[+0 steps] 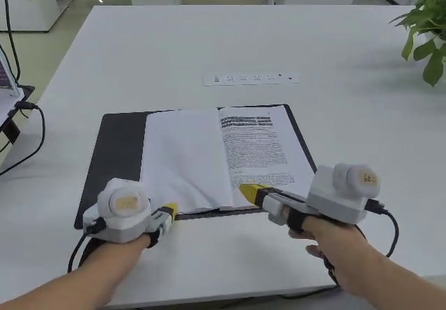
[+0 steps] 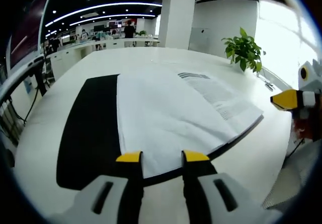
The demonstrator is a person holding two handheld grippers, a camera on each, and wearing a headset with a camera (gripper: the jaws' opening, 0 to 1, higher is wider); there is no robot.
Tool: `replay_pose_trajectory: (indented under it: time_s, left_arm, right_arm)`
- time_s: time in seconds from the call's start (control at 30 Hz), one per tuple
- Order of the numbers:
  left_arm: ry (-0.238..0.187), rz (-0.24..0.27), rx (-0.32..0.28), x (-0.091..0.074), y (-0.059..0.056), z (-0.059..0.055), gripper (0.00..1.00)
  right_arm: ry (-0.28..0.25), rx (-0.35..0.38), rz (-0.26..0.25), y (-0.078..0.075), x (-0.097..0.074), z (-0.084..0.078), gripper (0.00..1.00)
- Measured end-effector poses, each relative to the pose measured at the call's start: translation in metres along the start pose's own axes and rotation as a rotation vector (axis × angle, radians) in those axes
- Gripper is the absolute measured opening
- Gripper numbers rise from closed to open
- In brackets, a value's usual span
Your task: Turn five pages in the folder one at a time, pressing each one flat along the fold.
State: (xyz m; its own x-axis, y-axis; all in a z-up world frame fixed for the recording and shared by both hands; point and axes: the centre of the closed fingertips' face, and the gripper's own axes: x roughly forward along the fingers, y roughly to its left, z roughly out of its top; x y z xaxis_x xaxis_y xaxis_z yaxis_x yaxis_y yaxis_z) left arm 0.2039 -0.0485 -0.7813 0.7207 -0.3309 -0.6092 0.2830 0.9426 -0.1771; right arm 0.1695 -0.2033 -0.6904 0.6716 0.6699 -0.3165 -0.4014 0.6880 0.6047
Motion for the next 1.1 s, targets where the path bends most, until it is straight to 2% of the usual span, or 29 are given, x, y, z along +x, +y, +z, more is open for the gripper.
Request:
replay_pose_trajectory:
  time_s: [0.03,0.1,0.17,0.27,0.4,0.43,0.5,0.6,0.67,0.7,0.73,0.8,0.87,0.9,0.93,1.03,1.1]
  left_arm:
    - [0.019,-0.007,-0.023,-0.003,-0.003,-0.001,0.26]
    - [-0.007,-0.028,-0.015,-0.01,-0.009,0.008,0.23]
    - [-0.022,-0.054,-0.016,-0.02,-0.017,0.016,0.21]
    - [-0.051,-0.093,-0.019,-0.041,-0.03,0.03,0.17]
    - [-0.085,-0.094,-0.005,-0.065,-0.035,0.043,0.15]
    - [-0.098,-0.094,-0.006,-0.073,-0.035,0.047,0.17]
    - [-0.089,-0.086,-0.007,-0.085,-0.035,0.049,0.19]
    - [-0.106,-0.072,0.002,-0.1,-0.033,0.054,0.25]
    - [-0.134,-0.044,0.02,-0.11,-0.03,0.06,0.35]
    - [-0.137,-0.032,0.018,-0.114,-0.028,0.061,0.41]
    - [-0.15,-0.015,0.02,-0.12,-0.027,0.064,0.49]
    - [-0.175,0.003,0.03,-0.126,-0.025,0.069,0.6]
    - [-0.19,0.015,0.042,-0.134,-0.026,0.072,0.68]
    - [-0.193,0.023,0.052,-0.138,-0.026,0.072,0.71]
    - [-0.193,0.024,0.051,-0.139,-0.027,0.072,0.75]
    - [-0.199,0.04,0.073,-0.143,-0.024,0.071,0.86]
    - [-0.199,0.043,0.074,-0.147,-0.023,0.07,0.95]
  right_arm:
    - [-0.005,-0.004,-0.015,0.0,-0.007,0.004,0.0]
    - [0.027,-0.02,-0.087,-0.008,-0.018,0.004,0.0]
    - [0.044,-0.06,-0.131,-0.011,-0.031,0.008,0.0]
    - [0.028,-0.066,-0.166,-0.011,-0.049,0.02,0.0]
    - [0.006,-0.119,-0.226,-0.014,-0.075,0.035,0.0]
    - [-0.001,-0.139,-0.249,-0.017,-0.084,0.041,0.0]
    - [-0.017,-0.177,-0.297,-0.026,-0.098,0.051,0.0]
    - [-0.026,-0.202,-0.331,-0.03,-0.112,0.059,0.0]
    - [-0.046,-0.231,-0.38,-0.038,-0.123,0.066,0.0]
    - [-0.059,-0.241,-0.394,-0.04,-0.129,0.07,0.0]
    - [-0.067,-0.246,-0.387,-0.039,-0.132,0.071,0.01]
    - [-0.085,-0.239,-0.4,-0.042,-0.137,0.074,0.19]
    - [-0.128,-0.26,-0.392,-0.04,-0.138,0.079,0.43]
    - [-0.126,-0.258,-0.401,-0.041,-0.14,0.078,0.51]
    - [-0.125,-0.256,-0.405,-0.043,-0.14,0.078,0.57]
    - [-0.141,-0.275,-0.395,-0.043,-0.141,0.077,0.68]
    - [-0.144,-0.285,-0.4,-0.045,-0.141,0.076,0.88]
